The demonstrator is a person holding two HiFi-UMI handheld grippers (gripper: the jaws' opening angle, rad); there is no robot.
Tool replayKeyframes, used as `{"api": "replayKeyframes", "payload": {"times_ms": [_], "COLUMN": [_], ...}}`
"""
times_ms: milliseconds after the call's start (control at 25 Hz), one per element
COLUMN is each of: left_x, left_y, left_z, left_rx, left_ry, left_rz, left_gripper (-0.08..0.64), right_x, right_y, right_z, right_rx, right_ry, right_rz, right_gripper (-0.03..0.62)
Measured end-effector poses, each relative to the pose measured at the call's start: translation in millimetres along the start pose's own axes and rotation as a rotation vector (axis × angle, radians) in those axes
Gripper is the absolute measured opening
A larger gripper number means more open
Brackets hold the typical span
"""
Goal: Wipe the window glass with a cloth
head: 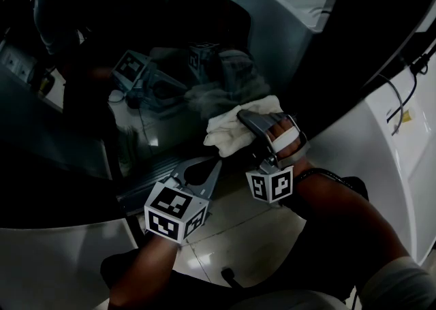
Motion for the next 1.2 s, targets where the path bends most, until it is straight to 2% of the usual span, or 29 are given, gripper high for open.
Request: {"api": "replayKeyframes", "payload": {"times_ms": [600, 1000, 1200], "left_x": [-1.7, -1.5, -0.1], "left_y": [1.7, -1.4, -0.3], "left_z": [-2.3, -7.1, -7.5], "left_rx": [-0.006, -0.013, -0.015], "left_ry": [-0.004, -0.011, -0.013], "left_rz": [0.008, 0.009, 0.014], "left_gripper": [0.017, 0.017, 0.017], "right_x": [-0.3, 0.4, 1.6], "right_y": [-0.7, -2.2, -3.1], "right_z": [-0.3, -1.2, -2.1], "right_rx": [0.036, 0.083, 0.088], "right_ry": [-0.040, -0.104, -0.079], "right_rz": [0.025, 0.046, 0.051], "right_gripper": [0.141, 0.142, 0.142]}}
Point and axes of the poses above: the fingertips, and each gripper's own axes: y backward along the fingers, x to its left, z out of its top, the point moved 8 cm from there along y, backward along the fingers, and after that the axes turned 14 degrees about -z, right-handed, at the moved point
